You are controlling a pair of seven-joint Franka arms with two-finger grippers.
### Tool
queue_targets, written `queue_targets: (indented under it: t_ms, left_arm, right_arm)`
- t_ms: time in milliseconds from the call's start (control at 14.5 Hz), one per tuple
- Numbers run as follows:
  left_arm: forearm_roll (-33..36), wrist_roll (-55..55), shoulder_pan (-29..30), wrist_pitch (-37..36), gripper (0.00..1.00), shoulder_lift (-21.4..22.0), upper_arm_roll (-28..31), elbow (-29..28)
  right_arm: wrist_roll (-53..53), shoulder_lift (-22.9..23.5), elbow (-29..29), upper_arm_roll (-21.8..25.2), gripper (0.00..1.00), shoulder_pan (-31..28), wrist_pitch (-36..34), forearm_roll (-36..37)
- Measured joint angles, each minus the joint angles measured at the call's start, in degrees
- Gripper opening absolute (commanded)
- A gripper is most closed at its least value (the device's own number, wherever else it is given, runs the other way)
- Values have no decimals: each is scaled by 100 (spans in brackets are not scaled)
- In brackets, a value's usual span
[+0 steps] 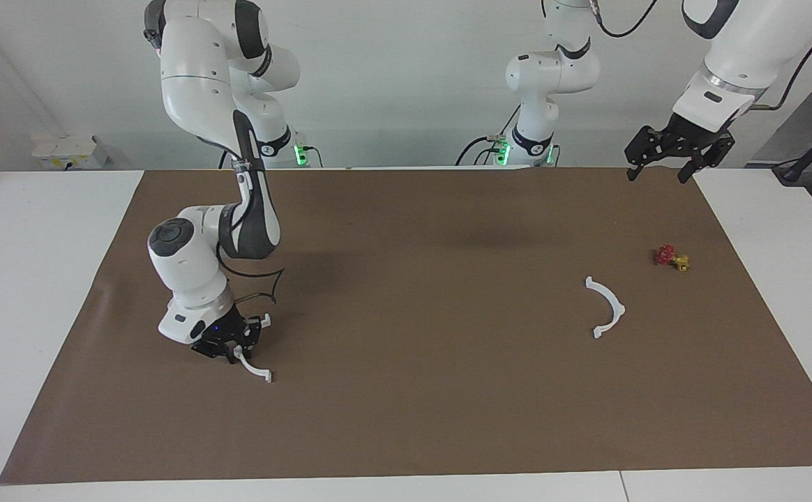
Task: Assemble drain pipe with both arms
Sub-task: 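Reach the right gripper to the white half-ring farther from the left gripper, then grasp the half-ring with the right gripper and carry it toward center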
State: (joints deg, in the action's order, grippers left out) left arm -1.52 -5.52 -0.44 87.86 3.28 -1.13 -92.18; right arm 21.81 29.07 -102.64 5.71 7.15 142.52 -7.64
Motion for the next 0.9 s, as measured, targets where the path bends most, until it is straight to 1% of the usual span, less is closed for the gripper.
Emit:
queue_targets:
  t_ms: [207, 276, 345, 483, 621, 690, 759, 897]
  left_arm:
    - [0, 0, 0, 2, 100, 0, 5, -2]
    - [0, 0, 0, 3, 100, 0, 6, -3]
    - [0, 1, 0, 3, 100, 0, 6, -3]
    - [0, 2, 1, 4, 100, 0, 10, -4]
    - [0, 2, 2, 30, 100, 4, 13, -41]
    - [0, 2, 4, 103, 100, 15, 14, -99]
    - [0, 3, 5, 211, 100, 39, 17, -193]
    - [0, 4, 8, 424, 100, 90, 21, -400]
  right_arm:
    - [5, 0, 43, 4, 0, -4, -18, 0]
    - [11, -10, 115, 0, 0, 2, -124, 0]
    - [13, -50, 226, -5, 0, 19, -354, 0]
    - [14, -286, 420, -15, 0, 132, -935, 0]
    - [-97, -631, 463, -19, 0, 370, -1417, 0]
    - [-320, -768, 462, -21, 0, 516, -1588, 0]
    - [-617, -850, 457, -24, 0, 686, -1675, 0]
    - [-1299, -873, 433, -28, 0, 1074, -1684, 16]
